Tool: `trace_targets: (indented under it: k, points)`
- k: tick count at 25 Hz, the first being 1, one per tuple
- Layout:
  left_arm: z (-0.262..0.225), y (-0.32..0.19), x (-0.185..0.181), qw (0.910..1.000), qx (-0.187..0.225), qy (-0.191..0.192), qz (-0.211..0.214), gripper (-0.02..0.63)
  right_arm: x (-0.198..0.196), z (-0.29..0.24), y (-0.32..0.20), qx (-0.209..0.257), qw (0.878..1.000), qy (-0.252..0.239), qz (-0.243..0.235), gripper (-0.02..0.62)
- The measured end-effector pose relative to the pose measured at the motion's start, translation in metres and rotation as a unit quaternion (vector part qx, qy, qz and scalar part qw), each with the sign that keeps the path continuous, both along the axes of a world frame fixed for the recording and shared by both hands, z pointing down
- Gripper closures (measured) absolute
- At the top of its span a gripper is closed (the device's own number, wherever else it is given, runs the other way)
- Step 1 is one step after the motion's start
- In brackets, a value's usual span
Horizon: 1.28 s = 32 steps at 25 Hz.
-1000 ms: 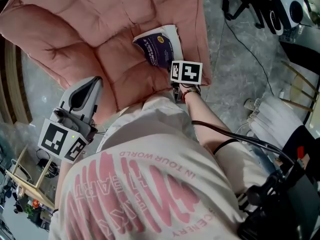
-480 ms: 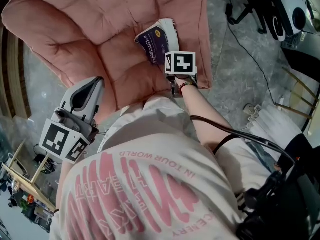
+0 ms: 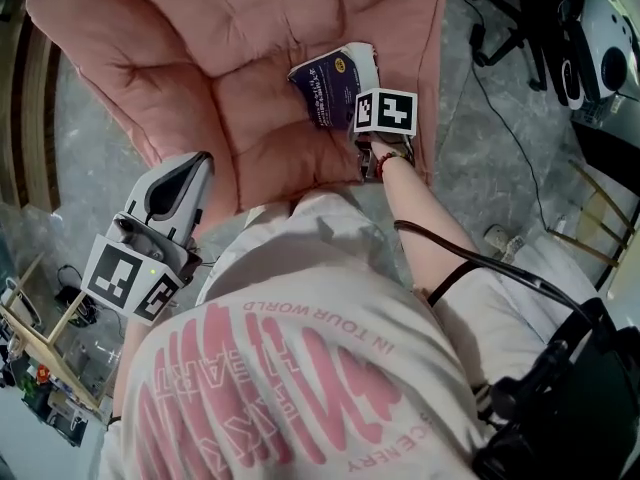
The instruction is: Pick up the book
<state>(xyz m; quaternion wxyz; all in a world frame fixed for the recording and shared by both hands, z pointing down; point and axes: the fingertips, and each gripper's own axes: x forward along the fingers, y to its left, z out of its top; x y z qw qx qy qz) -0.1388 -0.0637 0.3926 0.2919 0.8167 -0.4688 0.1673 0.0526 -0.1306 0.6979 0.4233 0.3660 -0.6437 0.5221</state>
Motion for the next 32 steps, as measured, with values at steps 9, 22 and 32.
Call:
trace_targets:
  k: [9,22,32]
  points:
    - [-0.005,0.015,-0.009,0.9997,0.002,-0.003,-0.022,0.600,-0.001,0.007,0.005,-0.003,1.000,-0.002,0.000,0.383]
    - [0.005,0.017,-0.015,0.9995,0.000,0.006,-0.031,0.600,-0.014,-0.002,0.013,-0.020,1.000,-0.018,0.009,0.416]
    - [0.007,0.016,-0.015,0.9996,0.019,0.017,-0.012,0.600,-0.022,-0.039,0.020,-0.015,0.995,-0.080,0.053,0.422]
